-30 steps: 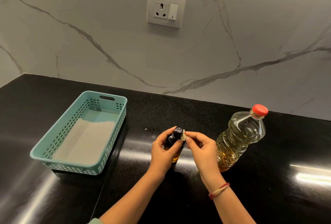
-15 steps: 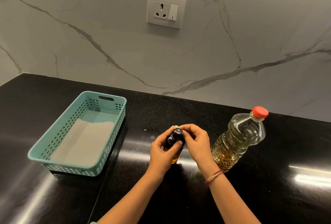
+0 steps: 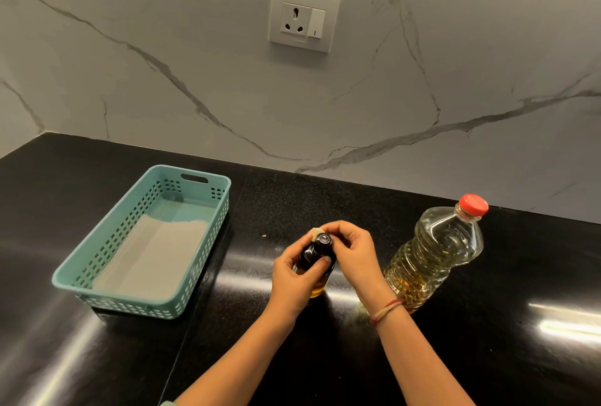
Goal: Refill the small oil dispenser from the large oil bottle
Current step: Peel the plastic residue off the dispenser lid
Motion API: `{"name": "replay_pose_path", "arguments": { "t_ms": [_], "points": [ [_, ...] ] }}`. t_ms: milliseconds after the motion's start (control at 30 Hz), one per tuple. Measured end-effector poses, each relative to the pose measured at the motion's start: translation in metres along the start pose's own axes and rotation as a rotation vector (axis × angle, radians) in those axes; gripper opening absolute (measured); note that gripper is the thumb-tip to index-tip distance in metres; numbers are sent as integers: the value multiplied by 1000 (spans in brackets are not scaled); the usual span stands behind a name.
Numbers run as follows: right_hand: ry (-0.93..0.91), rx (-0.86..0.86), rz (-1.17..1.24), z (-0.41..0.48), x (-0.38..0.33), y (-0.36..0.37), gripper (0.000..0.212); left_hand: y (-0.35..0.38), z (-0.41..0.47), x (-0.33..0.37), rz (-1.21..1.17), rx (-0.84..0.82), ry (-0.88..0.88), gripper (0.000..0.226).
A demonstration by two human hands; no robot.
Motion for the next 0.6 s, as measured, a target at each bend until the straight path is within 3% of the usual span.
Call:
{"name": "replay_pose_path", "arguments": {
  "t_ms": [333, 600],
  "points": [
    [1, 40, 71, -20, 7, -19, 24, -1, 0, 1, 17, -19, -42, 52],
    [15, -91, -50, 4, 0, -10, 28, -1, 0, 6, 35, -55, -44, 52]
  ]
}}
Point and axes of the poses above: each hand's wrist, its own z-axis towards the middle knuckle, its own y-axis out of the palm, x = y × z, the point moved 6 cm from there along z, towards the middle knuckle, and after that the axes turned 1 degree about x, right-handed, at the moved point
